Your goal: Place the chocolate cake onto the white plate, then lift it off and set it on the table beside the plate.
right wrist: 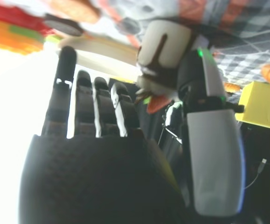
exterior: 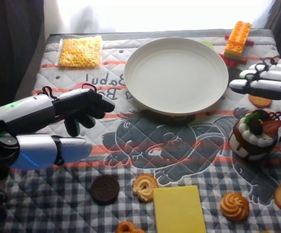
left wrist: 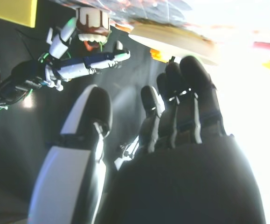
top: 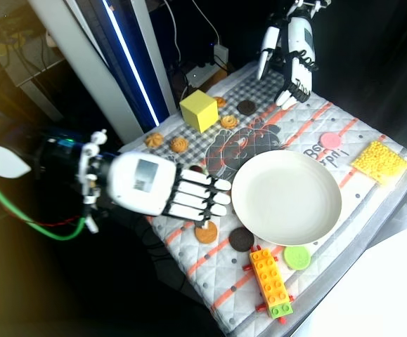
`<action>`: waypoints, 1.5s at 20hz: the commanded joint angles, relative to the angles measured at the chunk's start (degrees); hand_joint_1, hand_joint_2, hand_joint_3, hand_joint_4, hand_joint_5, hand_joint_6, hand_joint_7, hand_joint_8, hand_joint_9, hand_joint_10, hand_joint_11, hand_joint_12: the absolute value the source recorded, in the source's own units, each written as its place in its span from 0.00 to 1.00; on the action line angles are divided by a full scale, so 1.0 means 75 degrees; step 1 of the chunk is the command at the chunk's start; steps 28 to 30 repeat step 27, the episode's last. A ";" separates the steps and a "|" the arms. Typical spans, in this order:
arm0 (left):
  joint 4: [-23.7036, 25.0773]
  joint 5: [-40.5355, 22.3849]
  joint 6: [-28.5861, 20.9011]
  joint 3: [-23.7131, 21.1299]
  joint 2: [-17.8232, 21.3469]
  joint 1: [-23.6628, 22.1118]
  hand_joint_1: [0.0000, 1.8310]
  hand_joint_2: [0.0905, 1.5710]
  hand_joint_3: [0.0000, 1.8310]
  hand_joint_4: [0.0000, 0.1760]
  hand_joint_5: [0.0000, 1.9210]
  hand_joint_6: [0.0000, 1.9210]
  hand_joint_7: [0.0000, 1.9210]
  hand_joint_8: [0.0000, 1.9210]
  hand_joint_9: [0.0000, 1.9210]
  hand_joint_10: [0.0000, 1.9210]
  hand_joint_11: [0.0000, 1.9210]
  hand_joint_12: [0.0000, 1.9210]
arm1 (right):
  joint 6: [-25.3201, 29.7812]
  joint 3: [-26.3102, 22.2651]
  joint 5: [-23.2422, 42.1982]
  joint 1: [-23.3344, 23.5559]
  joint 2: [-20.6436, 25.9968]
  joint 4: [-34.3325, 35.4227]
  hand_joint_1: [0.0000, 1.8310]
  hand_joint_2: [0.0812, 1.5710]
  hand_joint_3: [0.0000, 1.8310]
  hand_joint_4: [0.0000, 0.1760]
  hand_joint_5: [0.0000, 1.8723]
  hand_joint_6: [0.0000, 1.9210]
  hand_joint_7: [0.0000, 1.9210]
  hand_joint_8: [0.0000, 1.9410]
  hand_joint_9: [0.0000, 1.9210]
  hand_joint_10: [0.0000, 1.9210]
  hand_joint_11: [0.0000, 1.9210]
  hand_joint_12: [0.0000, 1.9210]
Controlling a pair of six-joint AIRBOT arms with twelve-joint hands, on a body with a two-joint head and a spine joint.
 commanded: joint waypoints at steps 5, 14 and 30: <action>-0.0306 -0.1099 -0.0046 -0.0047 0.0177 0.0078 0.40 0.85 0.00 0.30 0.00 0.38 0.00 0.44 0.00 0.65 0.00 0.91 | 0.0000 -0.0629 0.1711 0.0039 0.0926 0.0157 0.42 0.66 0.00 0.44 0.00 0.00 0.00 0.00 0.00 0.00 0.00 0.20; -0.1114 -0.2462 0.0208 -0.0247 0.0660 0.0342 0.22 0.85 0.00 0.42 0.00 0.01 0.01 0.01 0.00 0.01 0.00 0.17 | -0.1206 -0.1402 0.4337 -0.0965 0.1694 0.1847 0.35 0.69 0.00 0.00 0.00 0.00 0.00 0.00 0.00 0.00 0.00 0.00; -0.2510 -0.5395 0.0414 -0.0270 0.0852 0.1011 0.18 0.70 0.00 0.89 0.00 0.00 0.00 0.00 0.00 0.00 0.00 0.00 | -0.2139 -0.1743 0.7580 -0.2487 0.1782 0.3472 0.34 0.67 0.00 0.67 0.00 0.00 0.00 0.00 0.00 0.00 0.00 0.00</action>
